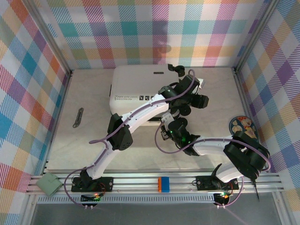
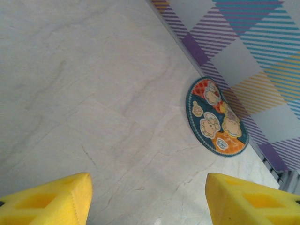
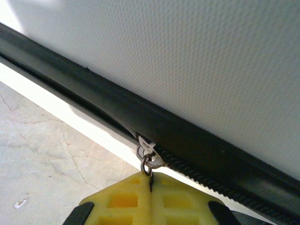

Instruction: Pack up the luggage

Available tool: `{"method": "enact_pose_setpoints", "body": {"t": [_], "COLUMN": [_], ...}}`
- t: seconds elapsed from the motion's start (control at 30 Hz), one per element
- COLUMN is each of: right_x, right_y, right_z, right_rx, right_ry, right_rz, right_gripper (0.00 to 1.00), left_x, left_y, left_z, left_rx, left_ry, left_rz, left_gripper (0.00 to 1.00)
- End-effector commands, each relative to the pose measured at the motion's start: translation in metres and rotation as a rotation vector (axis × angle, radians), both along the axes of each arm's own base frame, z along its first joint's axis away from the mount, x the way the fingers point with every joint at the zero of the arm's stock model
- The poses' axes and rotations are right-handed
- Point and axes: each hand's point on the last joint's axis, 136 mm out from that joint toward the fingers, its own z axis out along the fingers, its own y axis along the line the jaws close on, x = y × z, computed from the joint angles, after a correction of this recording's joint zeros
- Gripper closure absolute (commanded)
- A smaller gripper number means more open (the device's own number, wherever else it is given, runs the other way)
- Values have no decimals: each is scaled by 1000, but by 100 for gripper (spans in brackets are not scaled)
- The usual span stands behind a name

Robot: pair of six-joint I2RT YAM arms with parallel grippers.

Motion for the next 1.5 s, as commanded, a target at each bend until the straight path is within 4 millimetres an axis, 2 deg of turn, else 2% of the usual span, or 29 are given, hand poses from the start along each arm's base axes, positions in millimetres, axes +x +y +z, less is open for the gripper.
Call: {"method": "enact_pose_setpoints", "body": {"t": [0.0, 0.17, 0.2, 0.27, 0.3, 0.37, 0.43, 0.5, 0.57, 0.63, 0.7, 0.73, 0.77, 0.8, 0.83, 0.87, 0.97, 1.03, 1.23, 1.47], "right_x": [10, 12, 18, 26, 23, 17, 17, 15, 14, 9, 5, 10, 20, 23, 23, 21, 22, 18, 5, -6], "right_y": [-7, -18, -32, -77, -87, -86, -87, -77, -76, -61, -61, -75, -111, -135, -139, -132, -131, -112, -81, -47], "right_z": [17, 19, 18, 10, 9, 10, 9, 12, 14, 18, 21, 19, 16, 15, 17, 21, 25, 30, 32, 28], "right_rx": [43, 42, 22, -15, 17, 69, 28, 31, 19, 34, 41, 23, -9, -1, 39, 83, 63, 102, 126, 158], "right_ry": [-73, -80, -75, -31, -29, -31, -19, -42, -61, -60, -77, -63, -35, -11, -6, -14, 4, -33, -25, 7], "right_rz": [-78, -133, -224, -483, -519, -483, -484, -401, -366, -238, -188, -255, -444, -559, -562, -510, -508, -373, -127, 70], "right_gripper": [100, 100, 100, 100, 100, 100, 100, 100, 100, 100, 100, 100, 100, 100, 100, 100, 100, 100, 100, 100], "left_x": [16, 32, 34, 36, 37, 38, 40, 43, 45, 46, 48, 48, 49, 50, 50, 51, 54, 54, 54, 45], "left_y": [41, 65, 69, 77, 81, 87, 92, 97, 102, 107, 113, 116, 120, 124, 127, 130, 139, 144, 162, 161], "left_z": [-34, -51, -54, -58, -61, -62, -62, -60, -59, -60, -59, -59, -59, -60, -61, -62, -63, -66, -75, -62], "left_rx": [185, 207, 213, 226, 235, 238, 239, 236, 242, 248, 248, 249, 254, 258, 261, 262, 269, 278, 286, 236], "left_ry": [24, 52, 56, 61, 63, 65, 61, 61, 59, 59, 60, 60, 58, 60, 61, 64, 65, 70, 95, 101], "left_rz": [159, 230, 241, 256, 262, 270, 282, 290, 298, 306, 315, 319, 326, 333, 337, 343, 359, 361, 375, 333], "left_gripper": [36, 38, 38, 39, 39, 39, 39, 40, 40, 41, 41, 41, 41, 41, 41, 41, 41, 41, 42, 42]}}
